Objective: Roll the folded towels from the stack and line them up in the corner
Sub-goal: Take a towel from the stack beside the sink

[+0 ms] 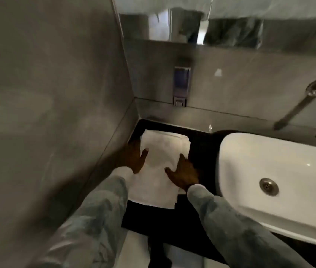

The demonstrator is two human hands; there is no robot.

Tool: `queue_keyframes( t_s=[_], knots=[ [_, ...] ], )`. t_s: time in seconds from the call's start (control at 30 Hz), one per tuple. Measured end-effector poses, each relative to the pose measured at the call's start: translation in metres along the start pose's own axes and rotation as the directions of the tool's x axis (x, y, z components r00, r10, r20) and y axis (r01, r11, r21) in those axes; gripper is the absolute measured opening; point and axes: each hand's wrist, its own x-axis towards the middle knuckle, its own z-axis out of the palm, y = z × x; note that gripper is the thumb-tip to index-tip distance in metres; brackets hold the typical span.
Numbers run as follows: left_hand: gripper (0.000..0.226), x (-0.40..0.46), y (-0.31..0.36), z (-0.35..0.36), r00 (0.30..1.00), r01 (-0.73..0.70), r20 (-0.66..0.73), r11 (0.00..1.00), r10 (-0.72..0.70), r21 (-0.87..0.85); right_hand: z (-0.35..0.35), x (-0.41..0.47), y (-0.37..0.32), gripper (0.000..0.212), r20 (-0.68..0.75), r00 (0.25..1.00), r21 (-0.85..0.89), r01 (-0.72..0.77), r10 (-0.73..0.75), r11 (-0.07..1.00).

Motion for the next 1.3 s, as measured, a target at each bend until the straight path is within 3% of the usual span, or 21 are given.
queue_keyframes(
  t_s=[0.17, 0.33, 0.43, 0.5, 0.6, 0.7, 0.77, 0.93, 1.03, 1.13, 1.23, 1.3],
  knots=[
    [0.065, 0.026, -0.035, 0.054, 0.975, 0.19, 0.161, 0.952, -0.153, -0.242, 0.037, 0.014, 0.005, 0.064, 0.081, 0.948, 0.082, -0.313, 0.307, 0.946],
    [0.072, 0.068, -0.046, 0.063, 0.94, 0.335, 0.206, 0.853, -0.273, -0.4, 0.048, 0.021, 0.009, 0.081, 0.15, 0.854, 0.259, -0.52, 0.498, 0.814],
    [0.062, 0.09, -0.04, 0.057, 0.924, 0.371, 0.262, 0.818, -0.278, -0.439, 0.053, 0.022, 0.016, 0.097, 0.166, 0.811, 0.285, -0.584, 0.561, 0.76],
    [0.056, 0.106, -0.042, 0.058, 0.9, 0.425, 0.306, 0.78, -0.31, -0.459, 0.044, 0.013, 0.005, 0.094, 0.165, 0.789, 0.271, -0.614, 0.592, 0.742],
    [0.05, 0.123, -0.046, 0.056, 0.863, 0.501, 0.345, 0.702, -0.368, -0.506, 0.042, 0.009, 0.0, 0.091, 0.254, 0.763, 0.298, -0.647, 0.595, 0.702],
    [0.039, 0.129, -0.041, 0.053, 0.87, 0.493, 0.346, 0.664, -0.352, -0.563, 0.047, 0.012, 0.009, 0.11, 0.298, 0.763, 0.301, -0.645, 0.573, 0.702],
    [0.036, 0.128, -0.037, 0.05, 0.881, 0.472, 0.325, 0.649, -0.343, -0.596, 0.052, 0.014, 0.017, 0.105, 0.3, 0.767, 0.307, -0.641, 0.567, 0.704],
    [0.03, 0.118, -0.031, 0.04, 0.935, 0.356, 0.216, 0.746, -0.283, -0.562, 0.051, 0.006, 0.017, 0.079, 0.341, 0.795, 0.402, -0.605, 0.501, 0.687],
    [0.032, 0.113, -0.029, 0.033, 0.953, 0.302, 0.164, 0.774, -0.254, -0.557, 0.051, 0.001, 0.016, 0.063, 0.362, 0.808, 0.535, -0.589, 0.465, 0.606],
    [0.034, 0.102, -0.024, 0.021, 0.959, 0.277, 0.12, 0.77, -0.255, -0.575, 0.046, -0.009, 0.017, 0.074, 0.325, 0.842, 0.631, -0.532, 0.431, 0.564],
    [0.038, 0.086, -0.012, -0.001, 0.953, 0.277, 0.086, 0.724, -0.29, -0.632, 0.032, -0.019, 0.019, 0.065, 0.309, 0.872, 0.722, -0.476, 0.381, 0.502],
    [0.037, 0.068, 0.003, -0.018, 0.948, 0.27, 0.057, 0.701, -0.312, -0.66, 0.022, -0.028, 0.025, 0.077, 0.312, 0.889, 0.744, -0.448, 0.335, 0.495]
  ],
)
